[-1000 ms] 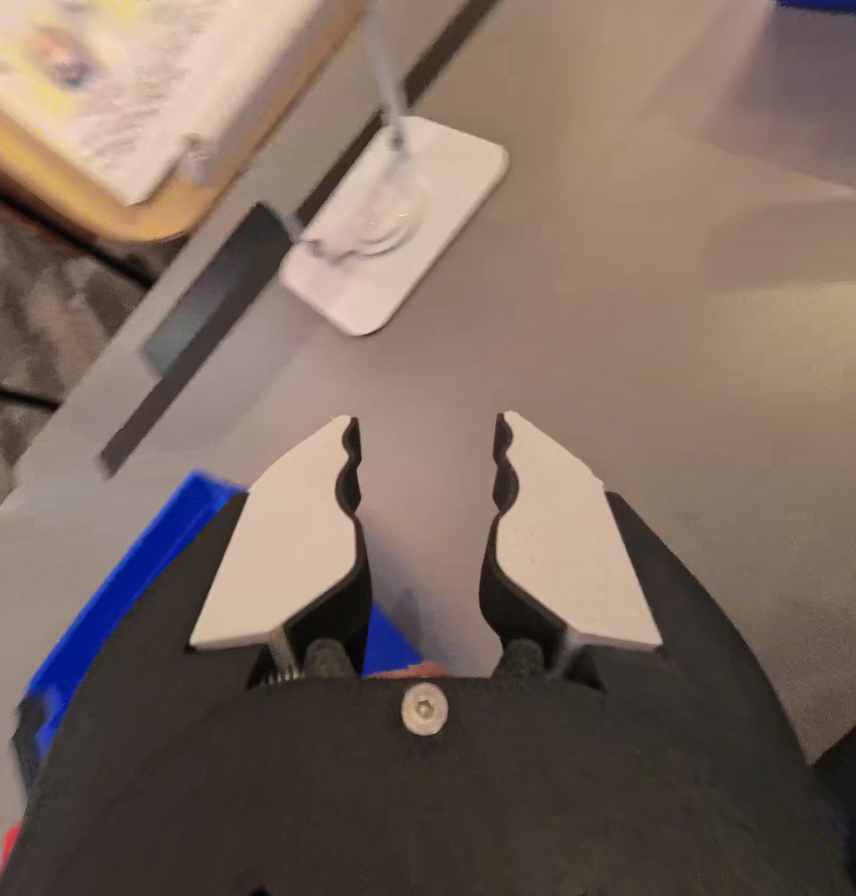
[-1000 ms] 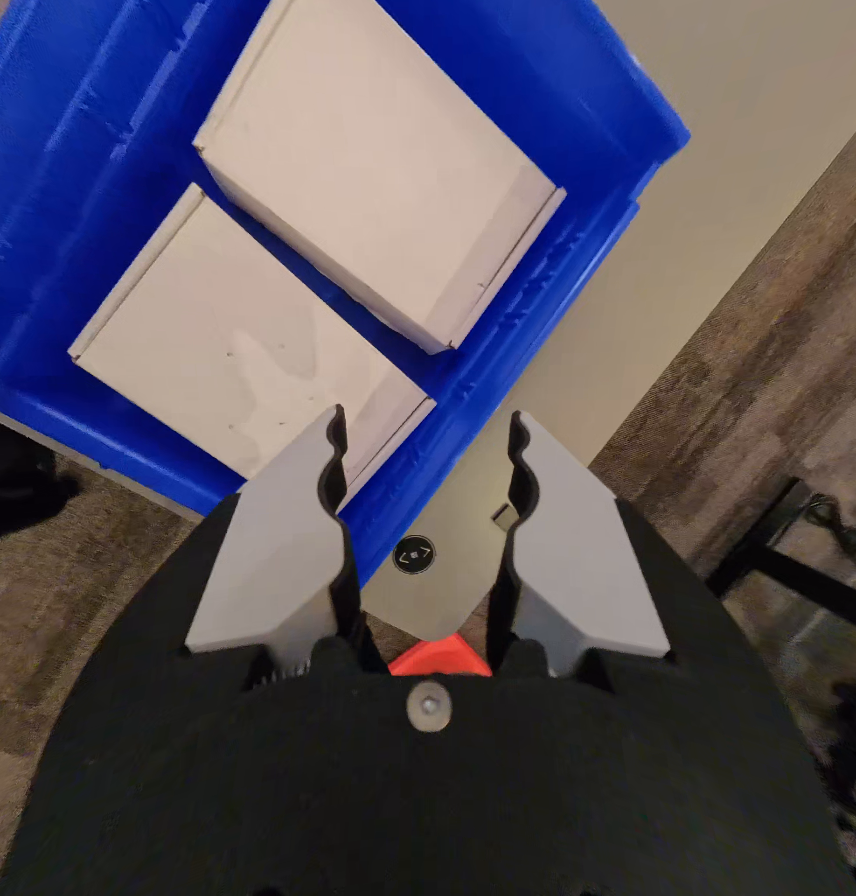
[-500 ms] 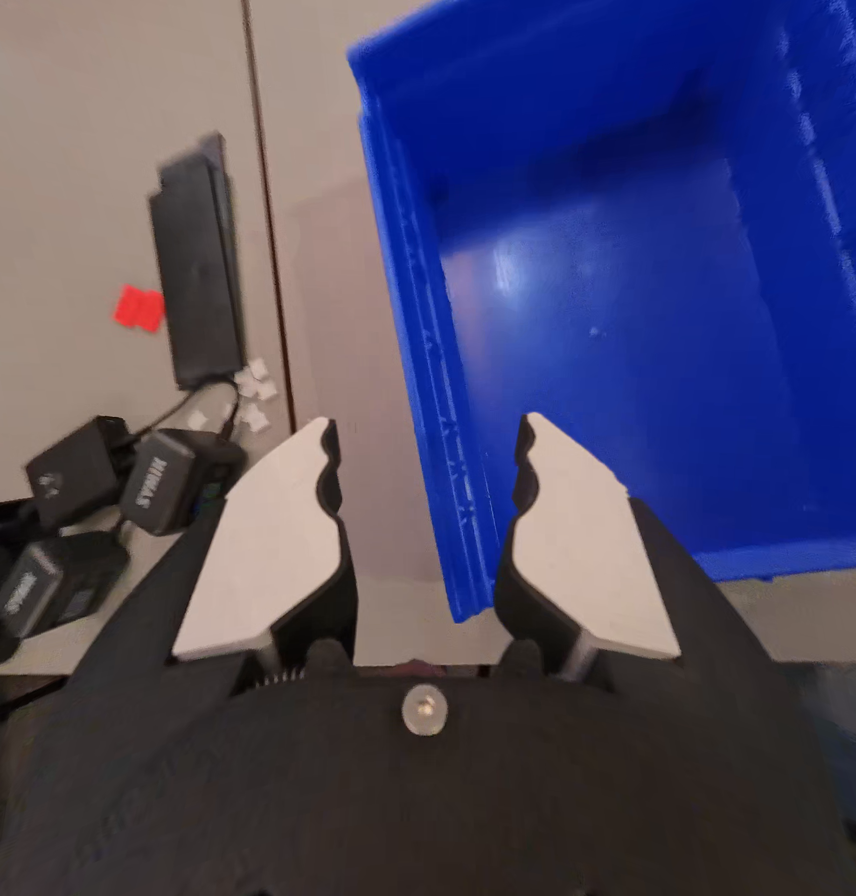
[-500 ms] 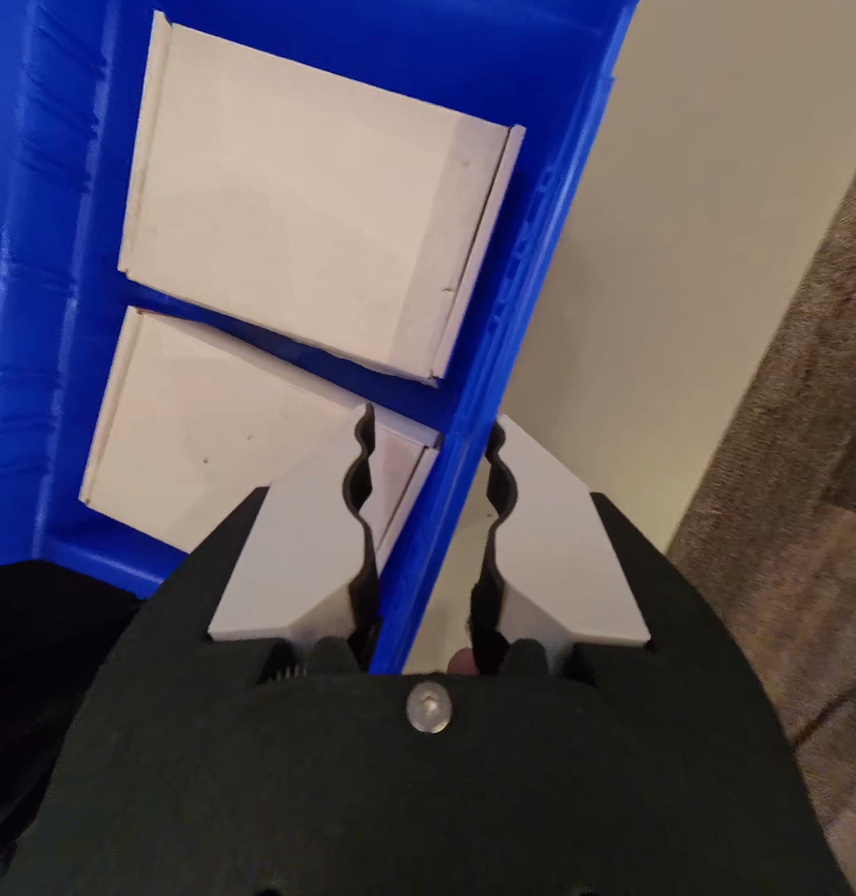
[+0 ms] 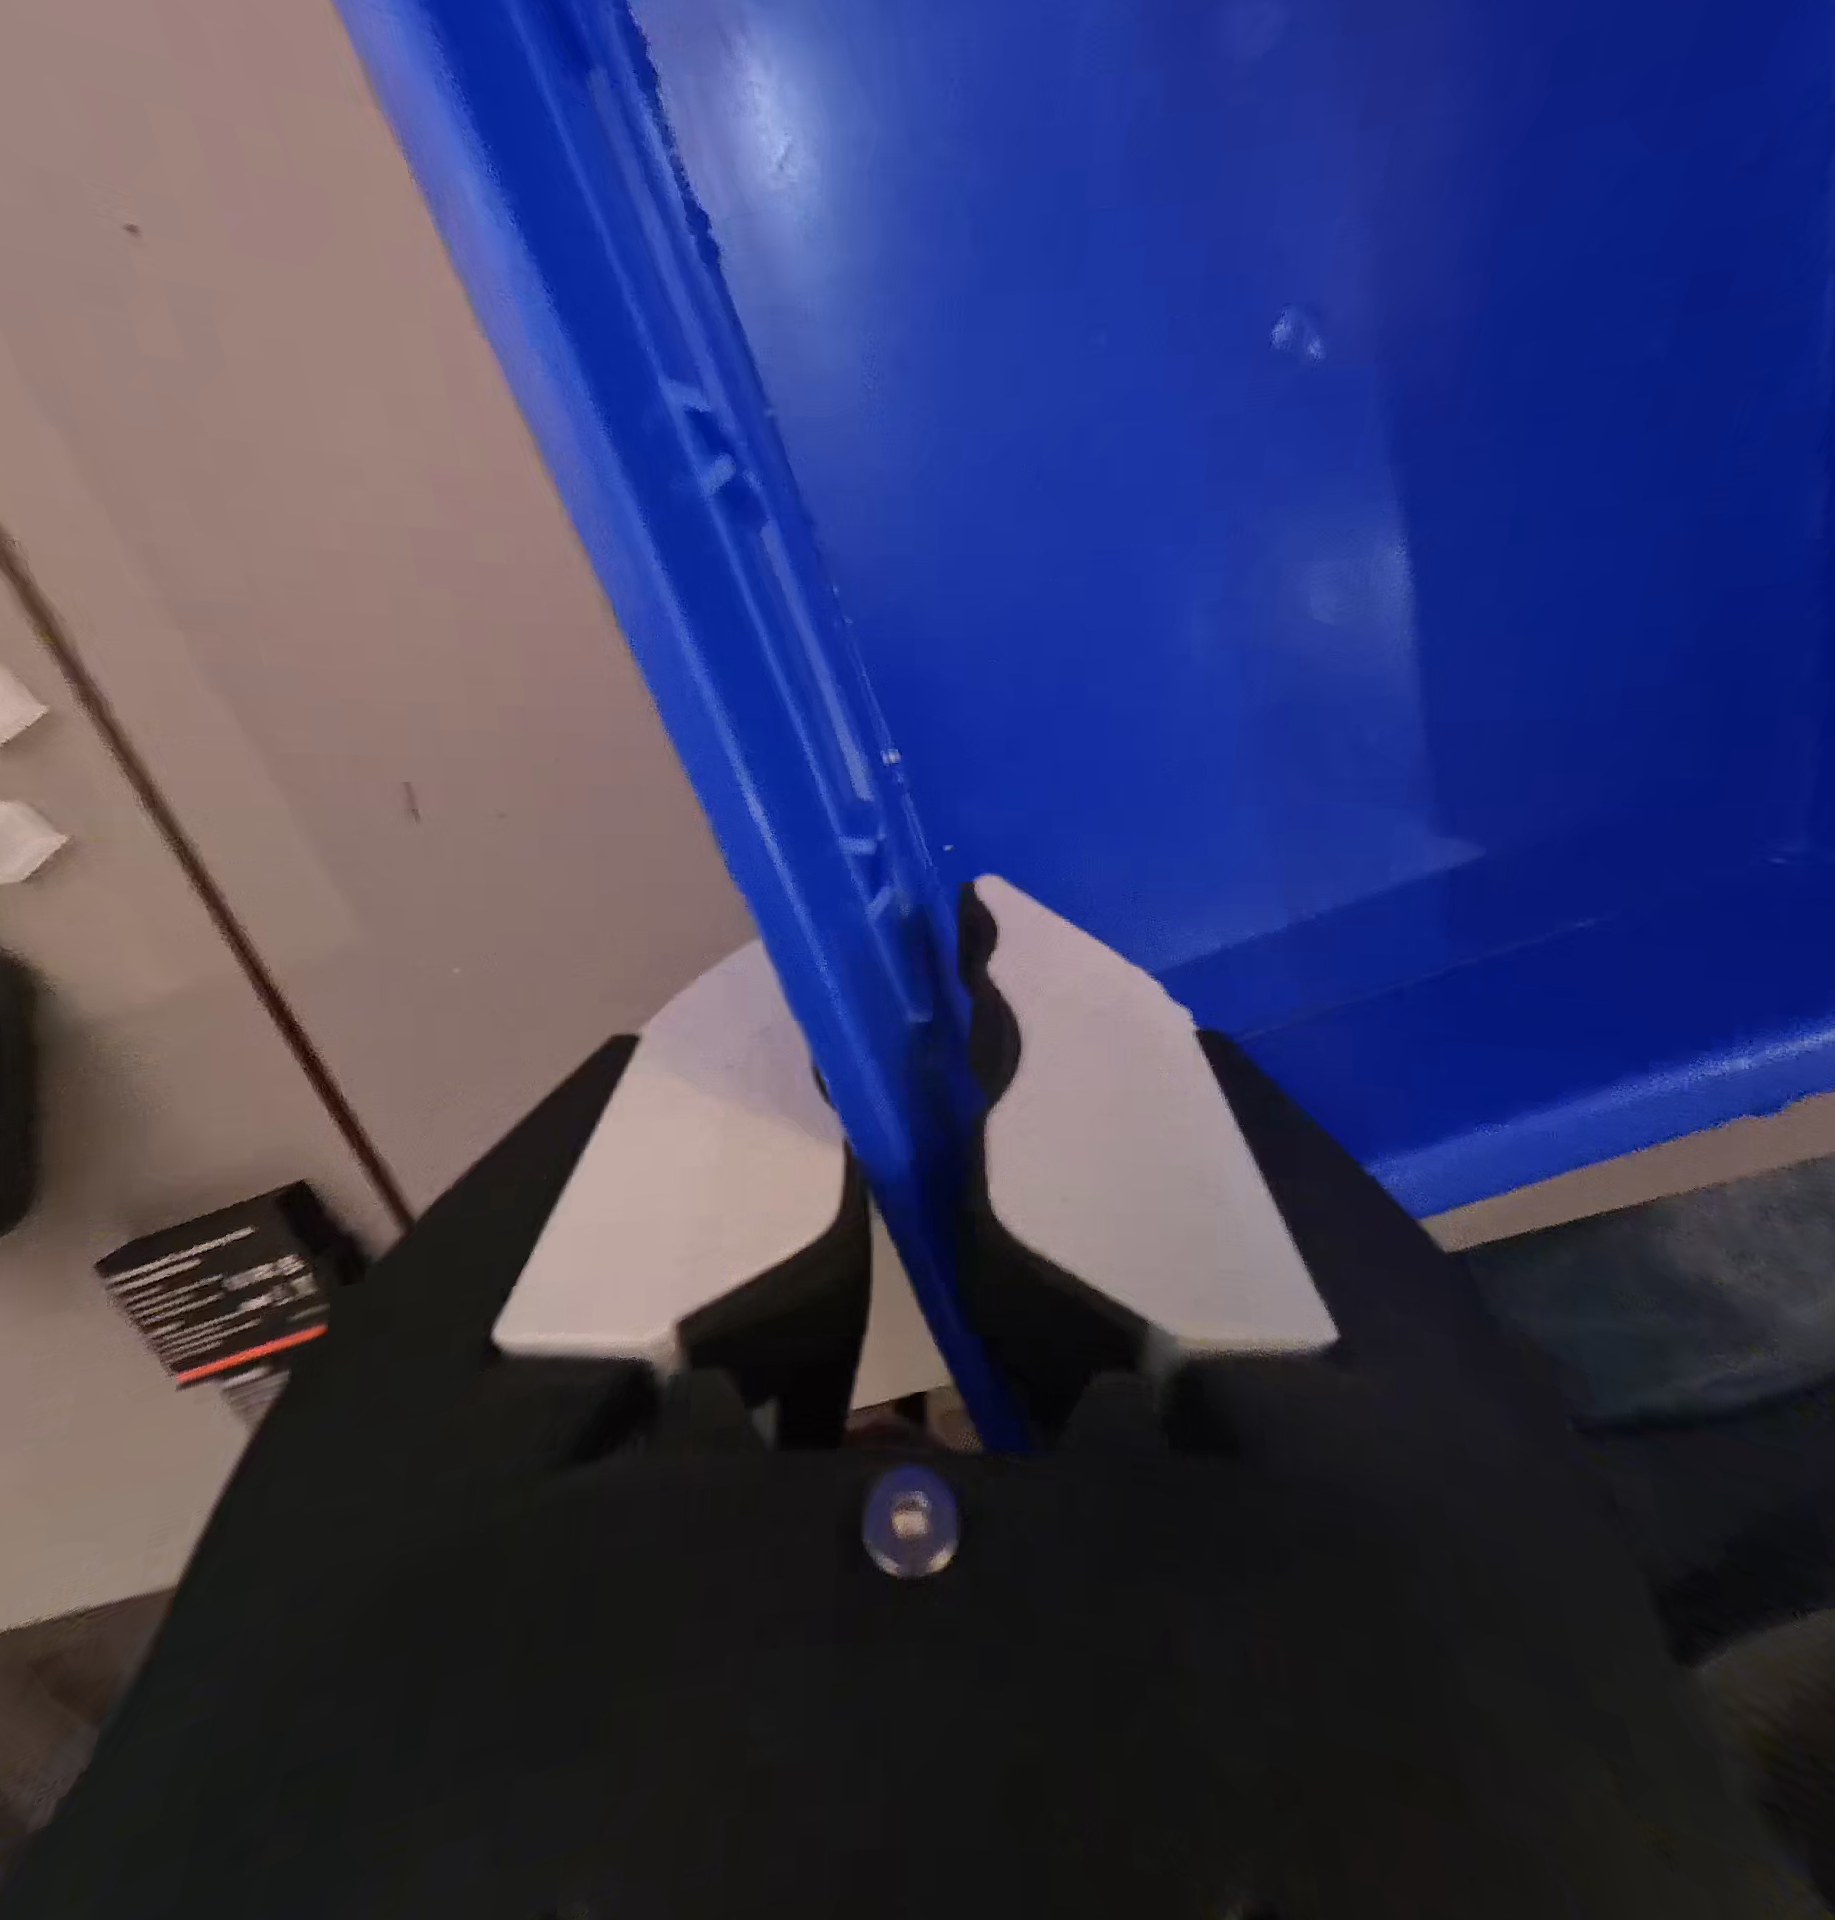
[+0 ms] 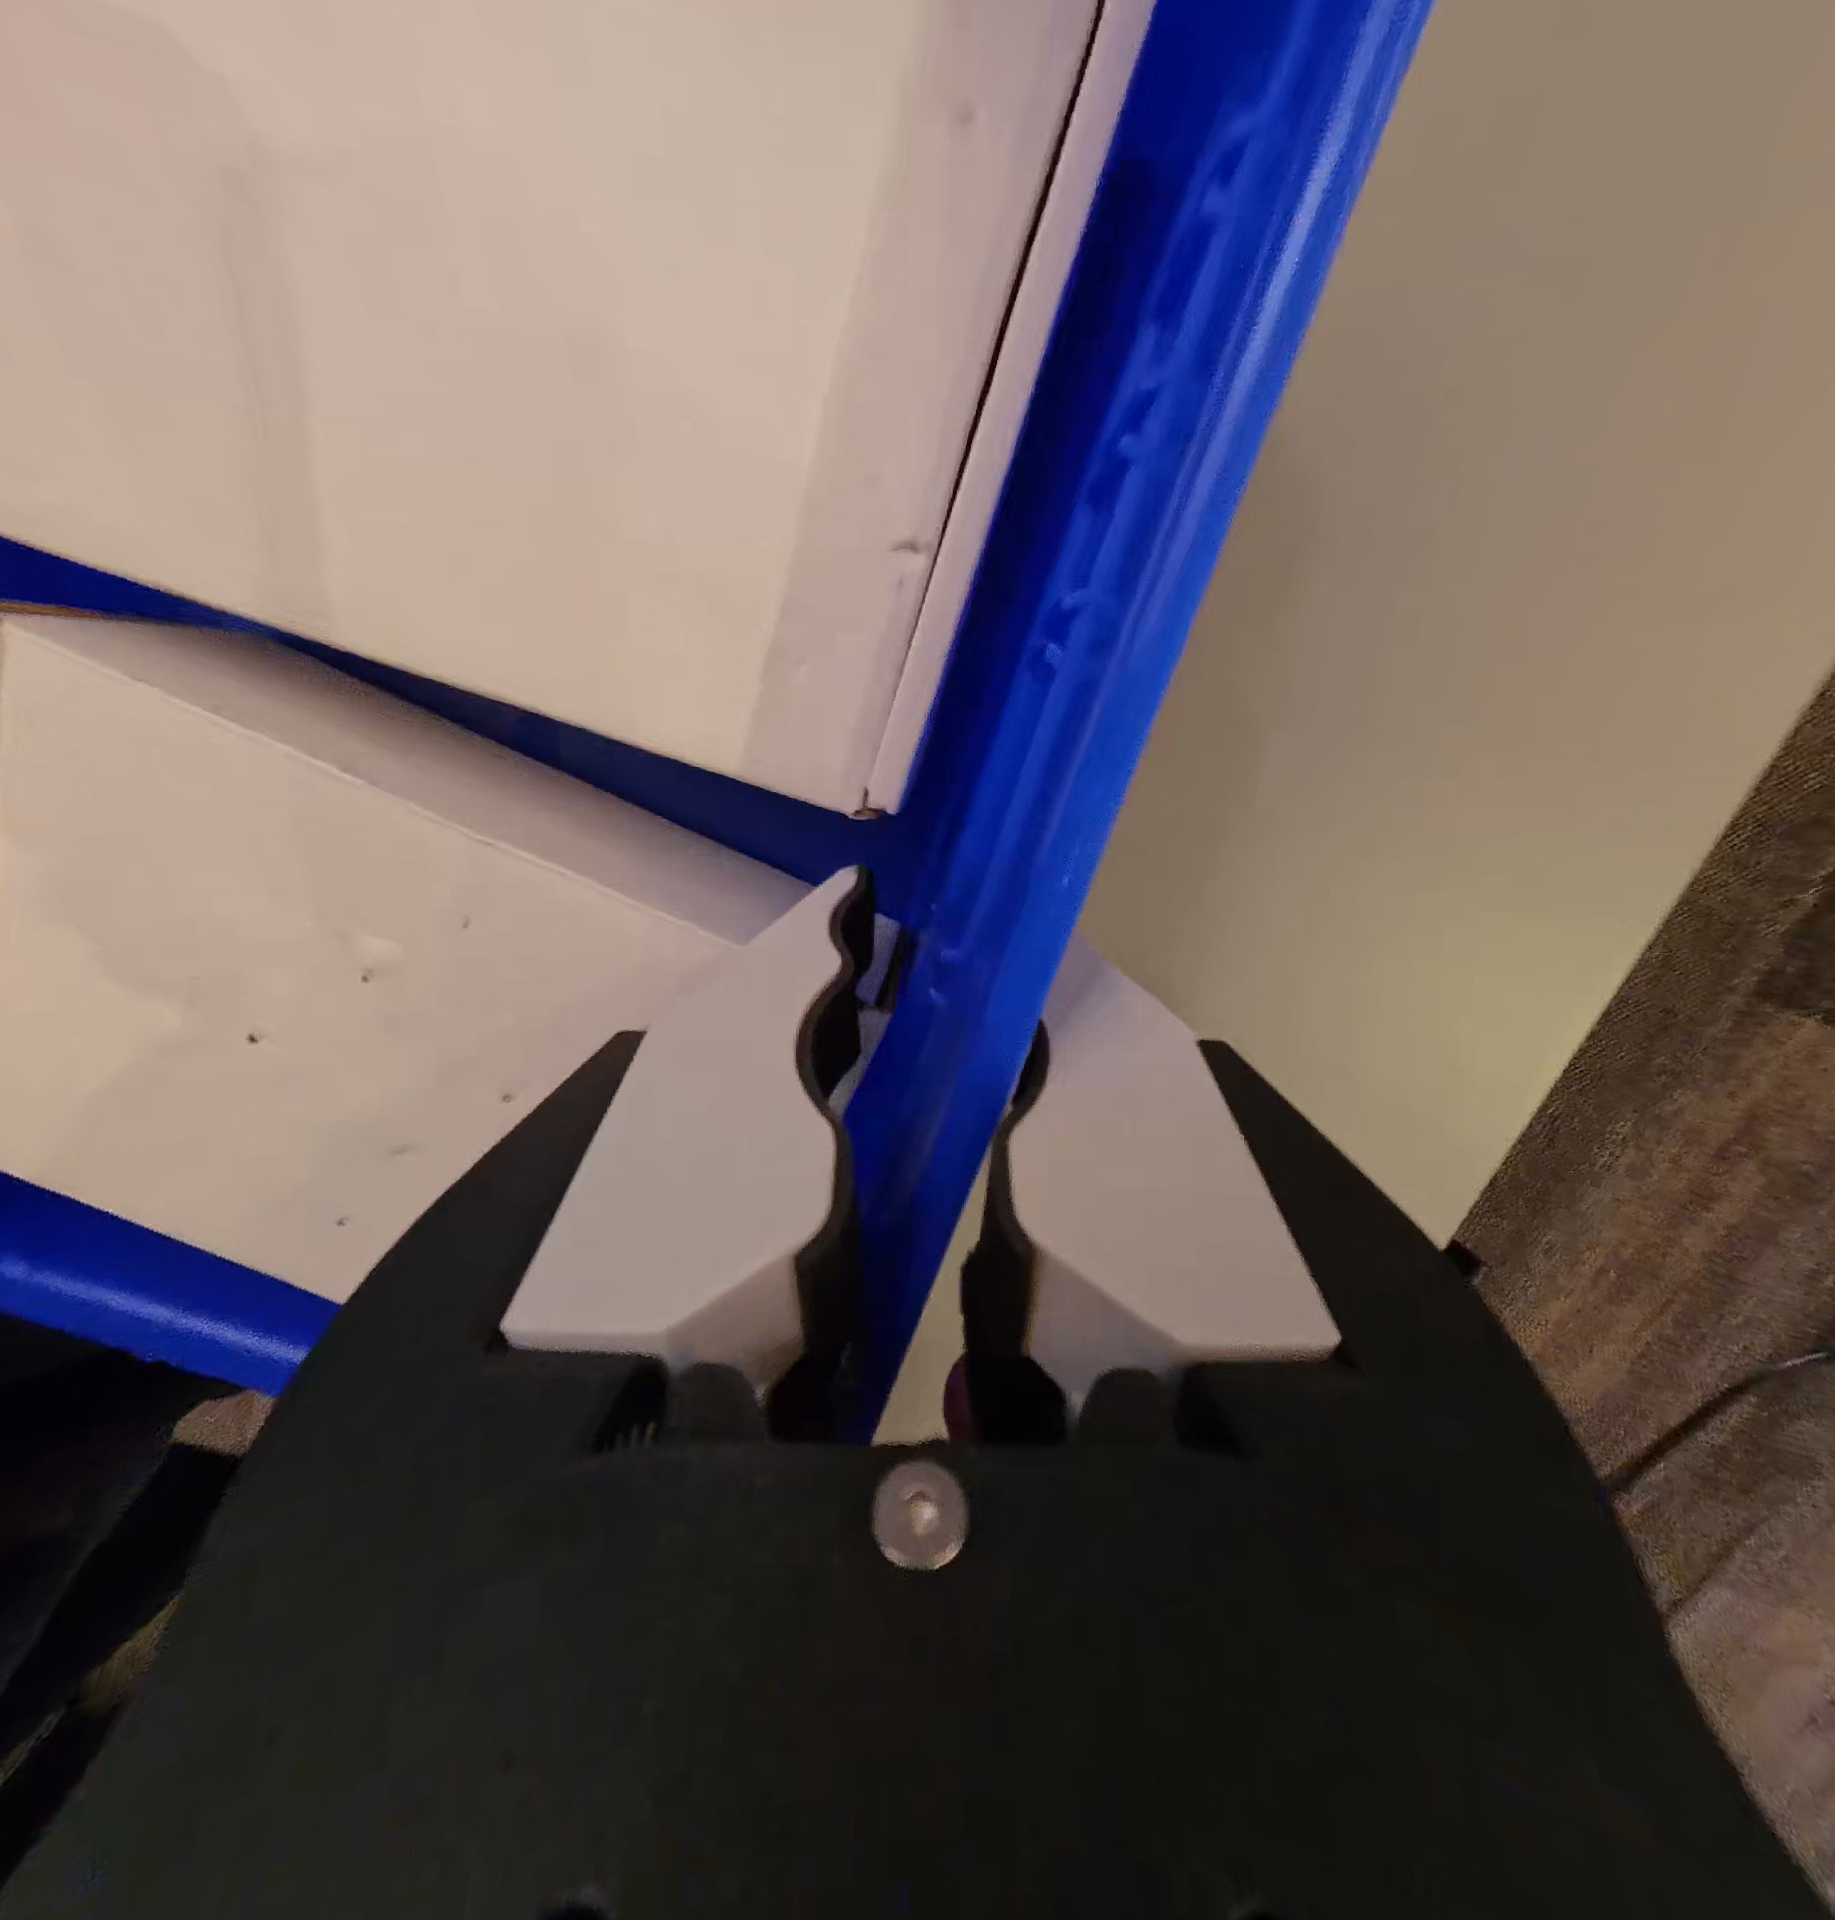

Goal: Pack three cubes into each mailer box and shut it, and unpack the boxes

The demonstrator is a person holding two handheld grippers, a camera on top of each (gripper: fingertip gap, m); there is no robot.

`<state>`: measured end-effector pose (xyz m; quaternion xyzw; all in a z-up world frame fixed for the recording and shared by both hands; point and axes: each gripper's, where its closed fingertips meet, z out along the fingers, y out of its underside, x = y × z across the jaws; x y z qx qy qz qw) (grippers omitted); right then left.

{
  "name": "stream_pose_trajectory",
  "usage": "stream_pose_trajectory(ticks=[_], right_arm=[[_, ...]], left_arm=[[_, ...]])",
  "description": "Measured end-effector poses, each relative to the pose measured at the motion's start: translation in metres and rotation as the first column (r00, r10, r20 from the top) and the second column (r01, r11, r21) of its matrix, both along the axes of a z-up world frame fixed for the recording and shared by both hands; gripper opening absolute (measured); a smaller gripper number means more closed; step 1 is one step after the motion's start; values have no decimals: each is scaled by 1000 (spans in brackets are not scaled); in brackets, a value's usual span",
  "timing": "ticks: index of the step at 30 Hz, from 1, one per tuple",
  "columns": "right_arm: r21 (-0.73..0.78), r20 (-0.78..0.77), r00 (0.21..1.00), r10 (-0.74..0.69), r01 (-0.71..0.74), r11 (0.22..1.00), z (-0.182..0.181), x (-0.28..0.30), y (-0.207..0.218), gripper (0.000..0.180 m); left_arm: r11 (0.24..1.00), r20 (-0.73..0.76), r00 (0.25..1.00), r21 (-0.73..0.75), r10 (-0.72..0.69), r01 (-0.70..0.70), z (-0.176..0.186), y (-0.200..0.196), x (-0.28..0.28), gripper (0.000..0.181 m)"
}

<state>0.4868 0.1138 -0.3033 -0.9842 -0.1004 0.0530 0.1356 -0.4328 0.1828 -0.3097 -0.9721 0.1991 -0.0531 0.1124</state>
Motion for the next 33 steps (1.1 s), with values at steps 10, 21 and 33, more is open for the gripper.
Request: stream_pose_trajectory(ticks=[10,21,33], right_arm=[[-5,-77,996,52,-53,999,-3,-41,14,9],[-17,-213,962,168,-176,984,-2,-176,50,20],[21,-500,851,160,-173,985,7,-359,90,46]], left_arm=[[987,208,976,-129,-70,99,-15,-14,31,32],[1000,254,967,-24,1,5,-9,-23,40,27],[949,450,877,169,166,-266,28,-52,9,27]])
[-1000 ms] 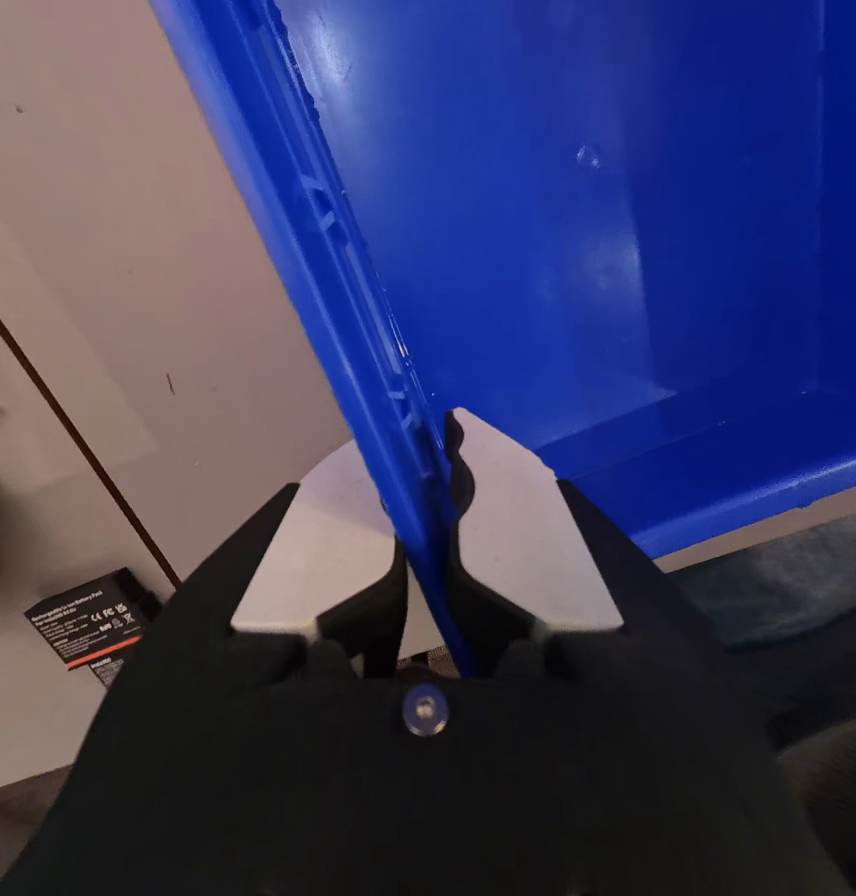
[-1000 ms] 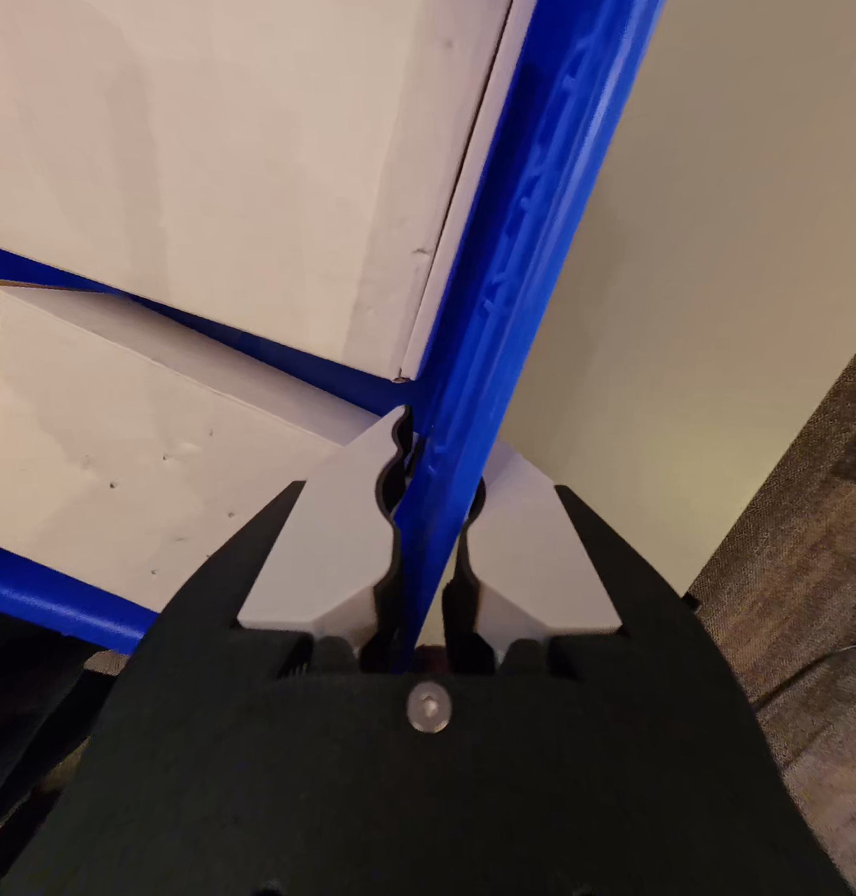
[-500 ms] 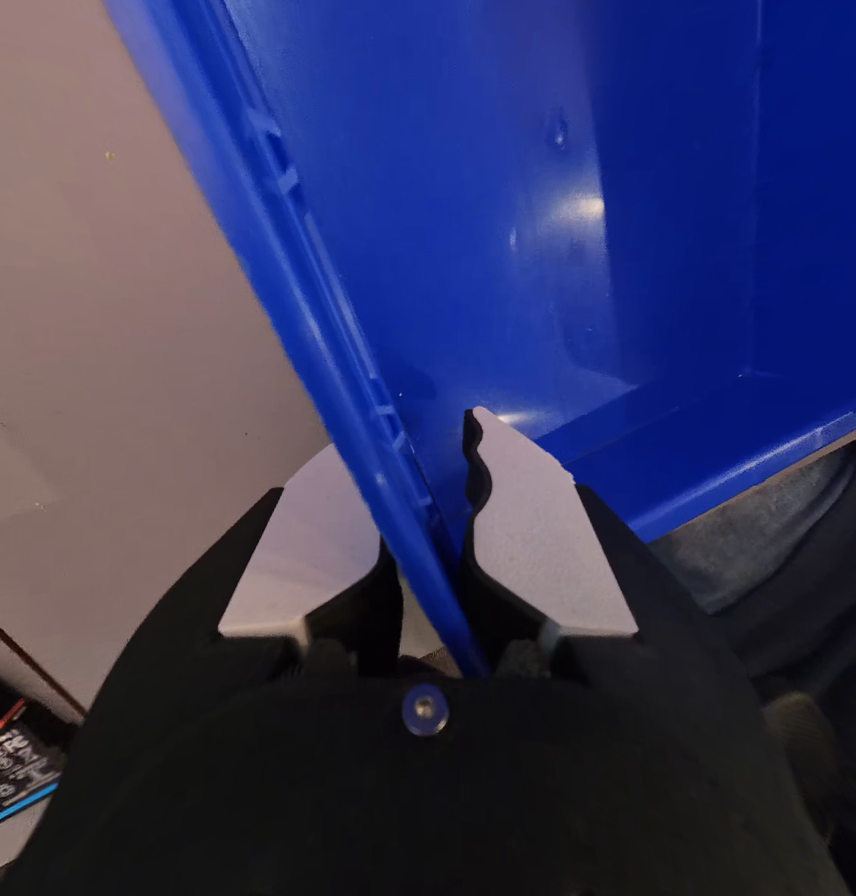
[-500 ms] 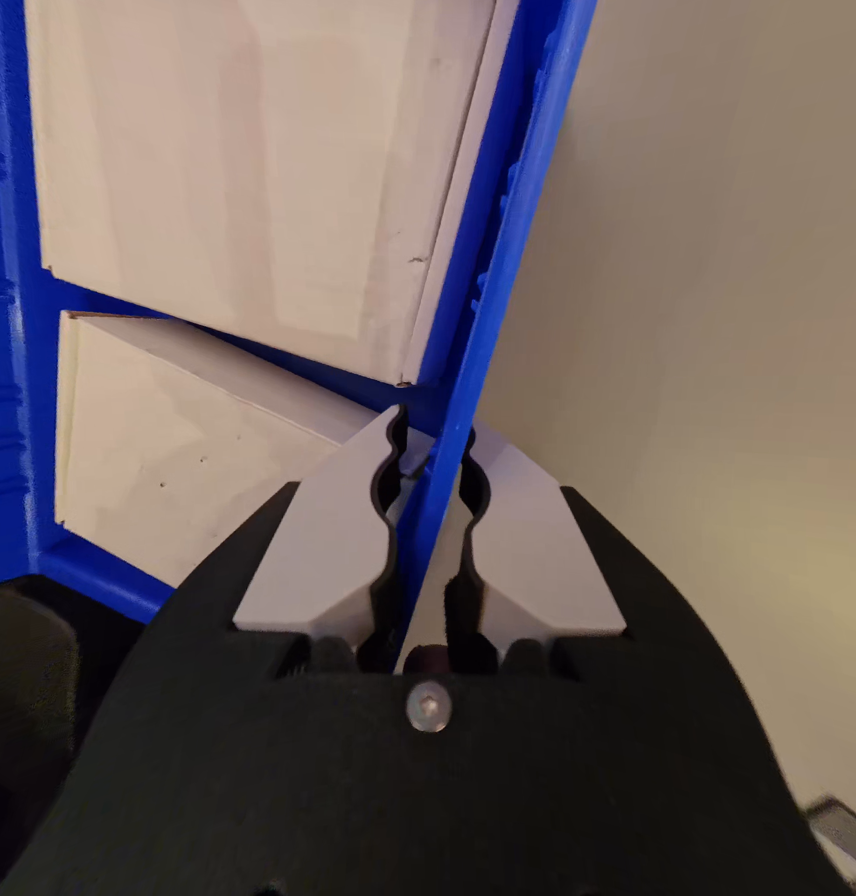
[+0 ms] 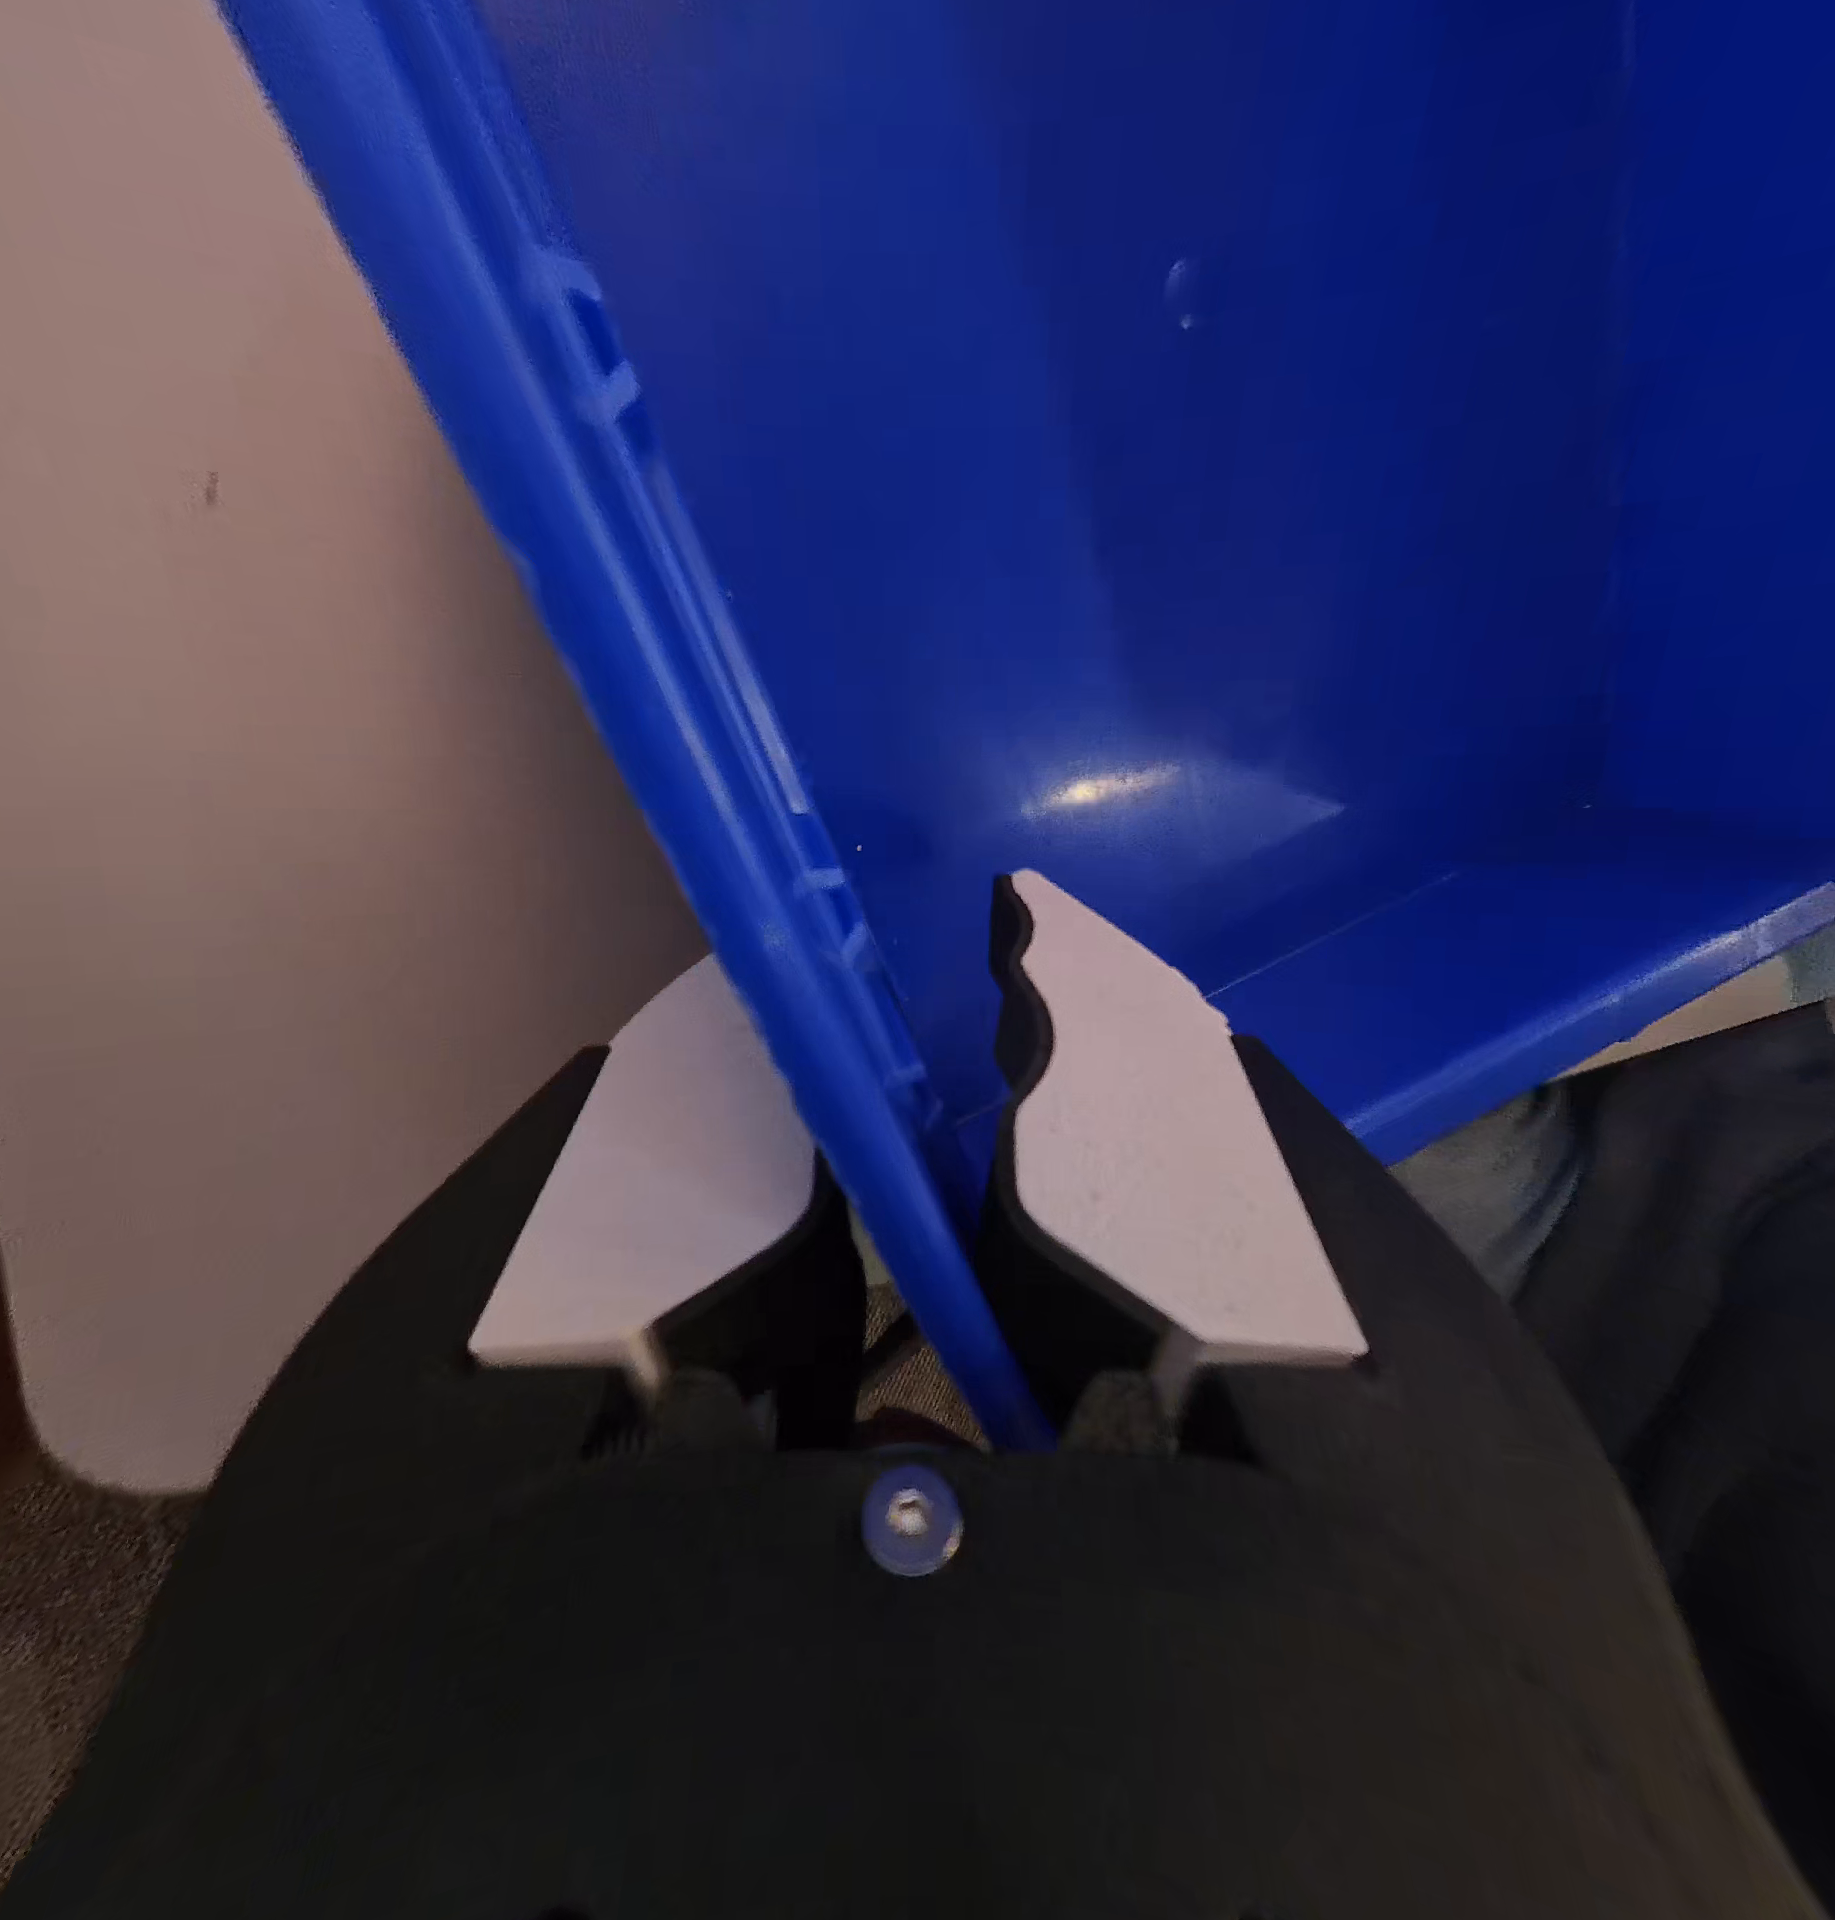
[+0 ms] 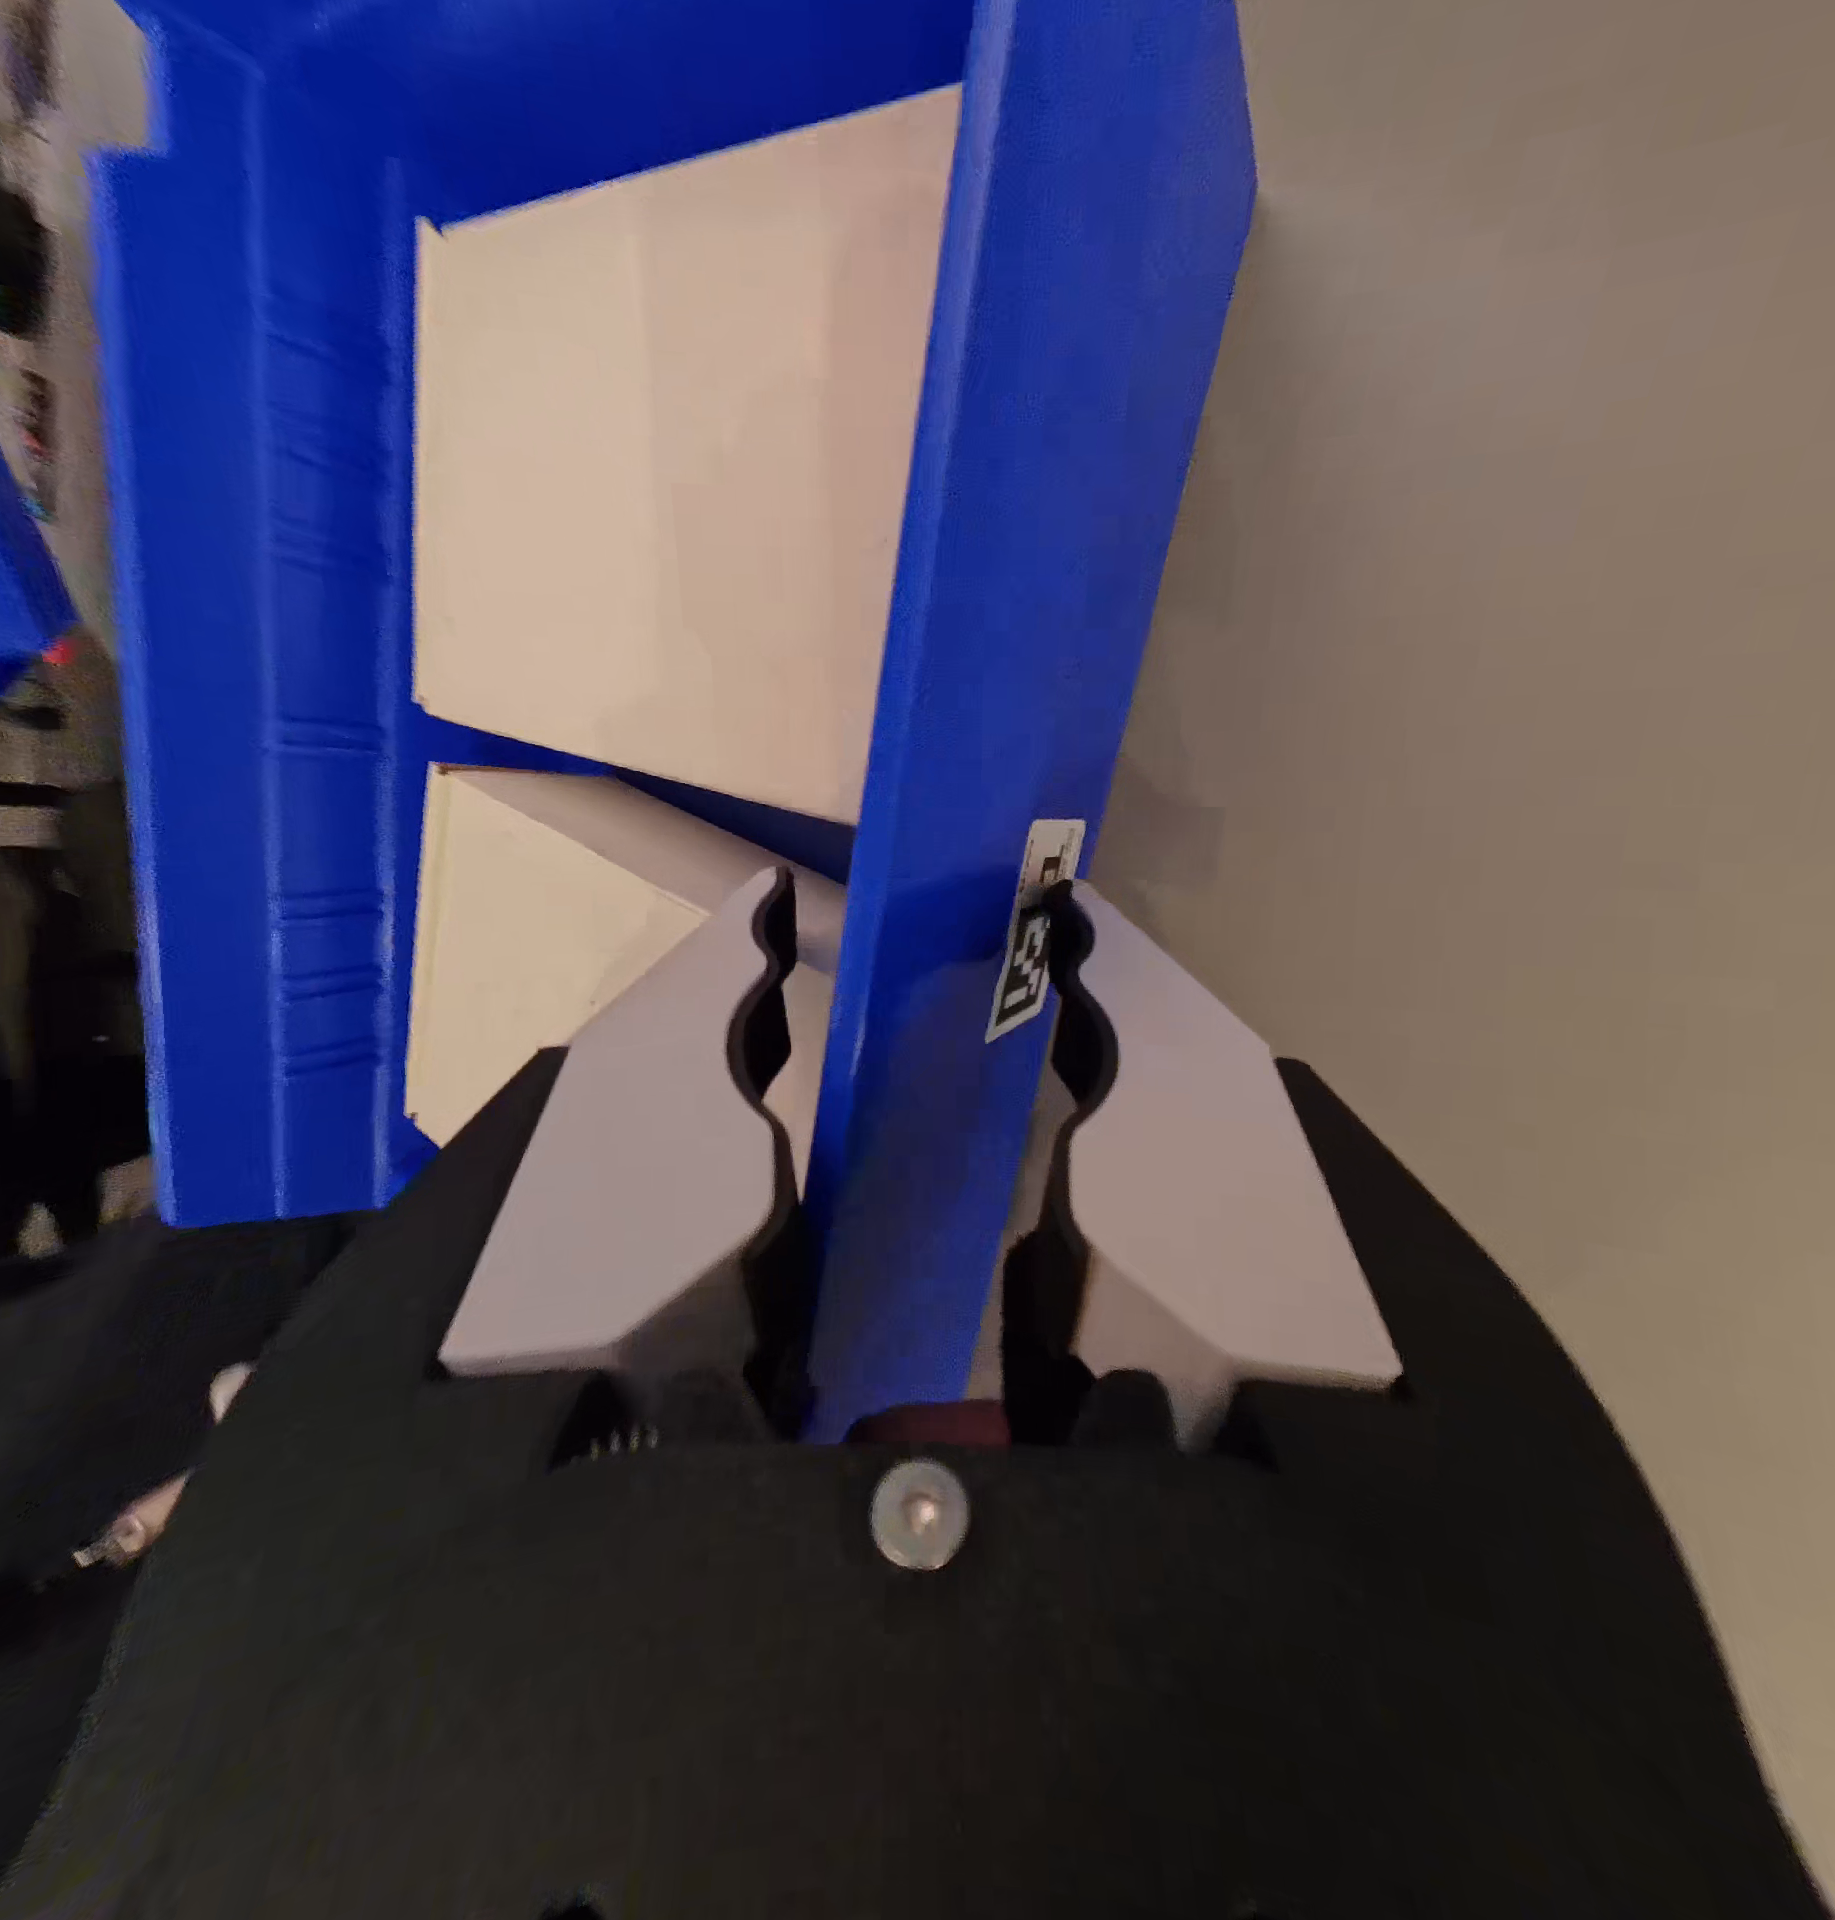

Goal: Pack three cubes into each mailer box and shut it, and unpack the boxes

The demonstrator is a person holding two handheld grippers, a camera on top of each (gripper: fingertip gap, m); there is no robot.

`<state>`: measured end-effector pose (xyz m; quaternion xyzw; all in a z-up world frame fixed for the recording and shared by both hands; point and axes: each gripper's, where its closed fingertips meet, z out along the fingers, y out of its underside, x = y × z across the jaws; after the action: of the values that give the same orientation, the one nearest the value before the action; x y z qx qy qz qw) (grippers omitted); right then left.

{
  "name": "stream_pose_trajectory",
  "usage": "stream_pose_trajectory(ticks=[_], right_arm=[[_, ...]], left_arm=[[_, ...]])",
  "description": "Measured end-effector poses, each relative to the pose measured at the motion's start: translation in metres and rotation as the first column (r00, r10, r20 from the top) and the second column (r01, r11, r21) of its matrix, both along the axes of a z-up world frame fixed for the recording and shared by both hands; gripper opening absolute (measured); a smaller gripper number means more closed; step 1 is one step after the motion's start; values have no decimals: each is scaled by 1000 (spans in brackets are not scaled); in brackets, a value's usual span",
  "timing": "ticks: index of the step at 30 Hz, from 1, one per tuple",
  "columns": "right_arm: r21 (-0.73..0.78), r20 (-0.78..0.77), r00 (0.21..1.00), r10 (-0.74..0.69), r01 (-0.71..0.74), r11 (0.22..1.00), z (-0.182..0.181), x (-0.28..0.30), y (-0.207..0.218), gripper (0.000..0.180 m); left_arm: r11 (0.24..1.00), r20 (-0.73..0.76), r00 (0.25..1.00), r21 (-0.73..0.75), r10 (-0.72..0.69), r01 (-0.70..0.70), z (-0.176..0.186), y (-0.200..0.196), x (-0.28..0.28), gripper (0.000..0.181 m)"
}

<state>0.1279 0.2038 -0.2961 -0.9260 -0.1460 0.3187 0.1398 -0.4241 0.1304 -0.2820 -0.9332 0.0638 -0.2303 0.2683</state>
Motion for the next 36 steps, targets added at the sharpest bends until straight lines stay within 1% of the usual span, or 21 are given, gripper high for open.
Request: stream_pose_trajectory(ticks=[4,7,15,17,20,22,23,25,27,29,32,34,36], right_arm=[[22,-100,995,-2,4,1000,5,-76,8,58],[19,-206,978,-32,37,999,10,-133,12,67],[28,-366,927,-78,95,995,20,-263,18,79],[19,-423,901,-97,116,993,24,-294,23,81],[-36,-558,820,-130,133,990,31,-342,27,90],[-42,-611,785,-96,89,995,38,-369,26,92],[-24,-642,764,-64,64,998,45,-378,25,90],[6,-677,735,-30,46,999,61,-380,27,89],[102,-666,745,38,40,994,79,-365,30,84],[192,-650,753,106,27,981,104,-339,28,85],[321,-635,753,173,53,945,151,-277,21,85],[398,-614,763,203,77,914,182,-230,11,84],[464,-600,767,227,102,880,213,-183,-6,80]], left_arm=[[995,21,997,67,68,-69,27,-18,-17,27],[984,44,991,122,123,-128,49,-34,-30,27],[942,90,970,233,225,-240,97,-82,-54,28],[938,94,969,244,230,-246,104,-91,-55,27],[937,77,969,249,233,-245,112,-100,-55,28],[940,62,972,249,227,-235,118,-102,-52,28],[941,53,974,250,221,-228,121,-102,-49,27],[944,46,978,257,203,-208,127,-99,-39,28],[948,40,985,266,168,-173,134,-92,-23,28],[952,41,991,277,125,-131,142,-80,-1,28],[958,8,999,283,46,-46,147,-51,43,27],[957,-56,998,288,-2,18,145,-27,77,28],[951,-108,993,296,-57,87,142,-3,120,29]])
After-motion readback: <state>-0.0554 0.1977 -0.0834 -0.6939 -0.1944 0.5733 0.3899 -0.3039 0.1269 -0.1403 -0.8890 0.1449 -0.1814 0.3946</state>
